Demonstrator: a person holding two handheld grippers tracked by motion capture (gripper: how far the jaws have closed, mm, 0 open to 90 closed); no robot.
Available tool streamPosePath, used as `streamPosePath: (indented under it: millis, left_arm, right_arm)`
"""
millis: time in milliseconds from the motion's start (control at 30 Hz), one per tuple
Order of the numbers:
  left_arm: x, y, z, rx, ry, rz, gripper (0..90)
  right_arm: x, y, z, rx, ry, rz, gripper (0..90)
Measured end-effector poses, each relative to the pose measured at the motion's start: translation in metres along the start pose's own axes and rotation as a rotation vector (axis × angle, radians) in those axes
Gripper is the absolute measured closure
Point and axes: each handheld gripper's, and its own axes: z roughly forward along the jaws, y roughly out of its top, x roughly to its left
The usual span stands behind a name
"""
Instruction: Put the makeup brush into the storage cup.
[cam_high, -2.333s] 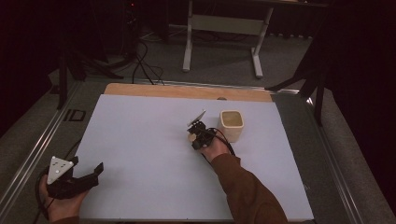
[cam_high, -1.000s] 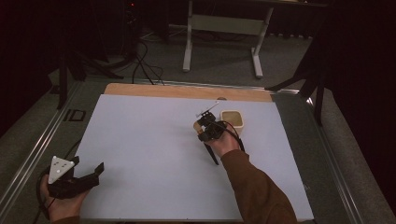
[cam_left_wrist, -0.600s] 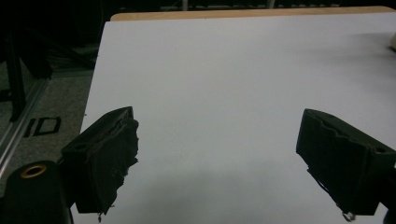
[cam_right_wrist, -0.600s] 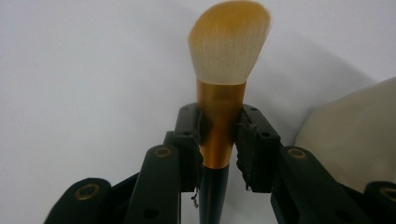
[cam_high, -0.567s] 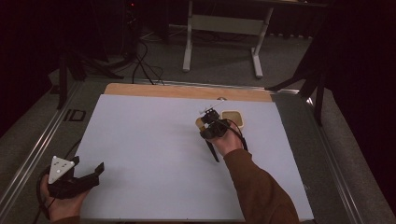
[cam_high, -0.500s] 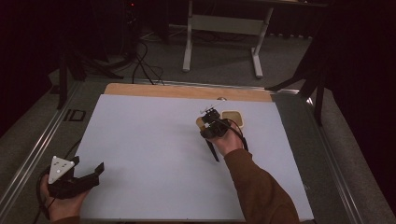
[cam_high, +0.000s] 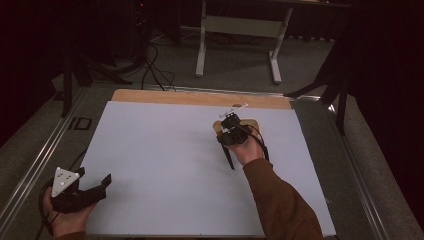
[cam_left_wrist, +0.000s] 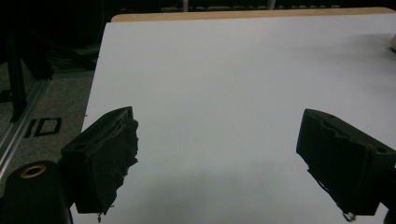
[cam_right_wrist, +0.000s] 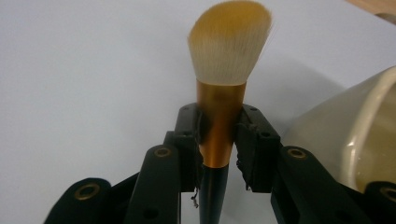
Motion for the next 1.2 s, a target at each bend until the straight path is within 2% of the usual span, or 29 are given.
streamPosePath:
  millis: [800, 933, 1033, 1200]
  left_arm:
    - [-0.001, 0.000, 0.001, -0.001, 0.000, -0.001, 12.4]
    - [-0.001, 0.000, 0.001, 0.001, 0.000, -0.002, 12.4]
    - [-0.001, 0.000, 0.001, 0.000, 0.000, -0.001, 12.4]
    - [0.000, 0.000, 0.001, -0.001, 0.001, -0.004, 12.4]
  right_arm:
    - [-0.016, -0.001, -0.026, -0.137, 0.016, 0.060, 70.6]
    - [-0.017, -0.001, -0.029, -0.161, 0.035, 0.049, 70.6]
    - [-0.017, -0.001, -0.030, -0.176, 0.038, 0.037, 70.6]
    - [-0.017, -0.001, -0.033, -0.198, 0.030, 0.043, 70.6]
